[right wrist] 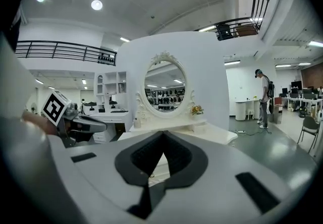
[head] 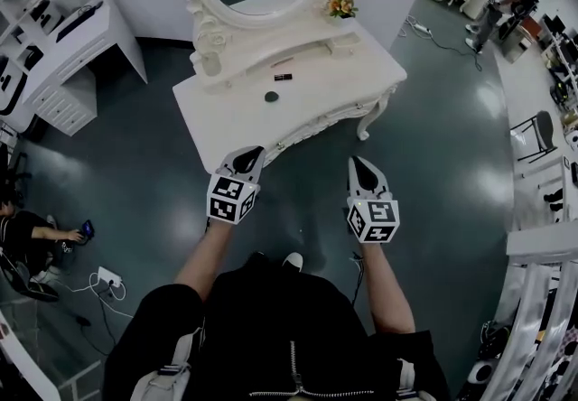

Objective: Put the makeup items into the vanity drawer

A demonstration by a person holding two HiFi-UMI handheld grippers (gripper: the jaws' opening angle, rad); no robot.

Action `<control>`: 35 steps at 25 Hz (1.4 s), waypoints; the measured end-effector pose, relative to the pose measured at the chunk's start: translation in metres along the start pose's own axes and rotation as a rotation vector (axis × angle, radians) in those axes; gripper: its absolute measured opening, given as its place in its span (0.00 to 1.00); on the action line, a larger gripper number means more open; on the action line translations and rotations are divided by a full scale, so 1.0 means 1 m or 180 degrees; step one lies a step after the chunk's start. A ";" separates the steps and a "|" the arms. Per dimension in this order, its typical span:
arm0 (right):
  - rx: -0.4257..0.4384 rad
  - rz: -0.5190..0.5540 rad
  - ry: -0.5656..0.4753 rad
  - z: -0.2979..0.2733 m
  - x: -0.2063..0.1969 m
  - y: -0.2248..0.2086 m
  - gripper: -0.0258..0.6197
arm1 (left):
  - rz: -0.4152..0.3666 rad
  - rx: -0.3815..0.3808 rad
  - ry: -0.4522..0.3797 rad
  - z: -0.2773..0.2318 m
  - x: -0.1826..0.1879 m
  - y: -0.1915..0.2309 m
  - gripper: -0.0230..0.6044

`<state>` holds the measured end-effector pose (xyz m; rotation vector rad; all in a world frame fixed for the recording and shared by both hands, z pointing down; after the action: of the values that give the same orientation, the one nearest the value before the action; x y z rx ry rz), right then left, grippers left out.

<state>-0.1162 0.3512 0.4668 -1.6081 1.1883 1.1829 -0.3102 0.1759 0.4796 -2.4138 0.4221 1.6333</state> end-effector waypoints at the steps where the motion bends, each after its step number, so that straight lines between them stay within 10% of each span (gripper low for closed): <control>1: 0.0009 -0.0002 -0.0015 0.001 0.000 -0.003 0.05 | 0.0003 0.0011 0.0003 -0.001 0.001 -0.002 0.07; 20: 0.0062 -0.0015 -0.0009 -0.025 0.005 -0.072 0.05 | -0.0025 -0.0125 0.0040 -0.076 0.019 -0.024 0.07; 35: 0.0401 0.0143 0.0136 -0.190 0.051 -0.137 0.05 | 0.0130 -0.0049 0.0018 -0.211 0.064 0.048 0.07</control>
<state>0.0648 0.1942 0.4739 -1.5262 1.3063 1.0840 -0.1206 0.0561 0.4985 -2.4371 0.4644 1.6528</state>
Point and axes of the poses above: the fingertips, and each gripper's own axes: z backward along the fingers, y to its left, x out of its top, the point moved 5 cm from there along z, backward along the fingers, and after that the axes turned 3 degrees about y, right-handed, at the moved point
